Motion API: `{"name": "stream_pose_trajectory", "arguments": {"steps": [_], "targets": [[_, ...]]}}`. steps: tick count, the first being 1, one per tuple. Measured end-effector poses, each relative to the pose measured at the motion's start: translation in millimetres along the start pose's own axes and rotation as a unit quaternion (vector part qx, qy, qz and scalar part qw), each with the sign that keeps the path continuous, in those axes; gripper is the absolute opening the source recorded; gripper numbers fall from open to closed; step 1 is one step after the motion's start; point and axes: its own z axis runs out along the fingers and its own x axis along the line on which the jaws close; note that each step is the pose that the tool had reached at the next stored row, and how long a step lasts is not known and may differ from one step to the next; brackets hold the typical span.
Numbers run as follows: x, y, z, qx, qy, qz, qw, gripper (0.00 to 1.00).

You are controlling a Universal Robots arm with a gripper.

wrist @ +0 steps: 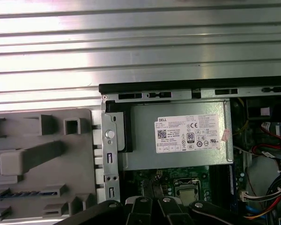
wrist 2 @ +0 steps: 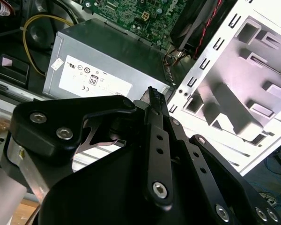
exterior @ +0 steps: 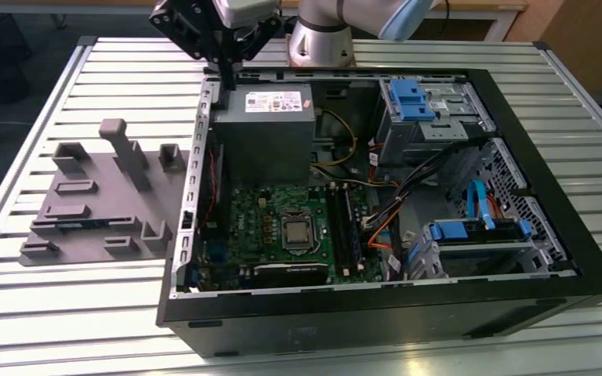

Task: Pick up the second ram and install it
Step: 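Reach for the second ram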

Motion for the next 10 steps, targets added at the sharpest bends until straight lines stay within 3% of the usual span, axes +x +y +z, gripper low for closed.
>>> {"name": "stream_pose_trajectory", "arguments": {"steps": [10], "targets": [[5.6,-0.5,0.2,0.0000,0.0000,0.000,1.0000,0.11]]}}
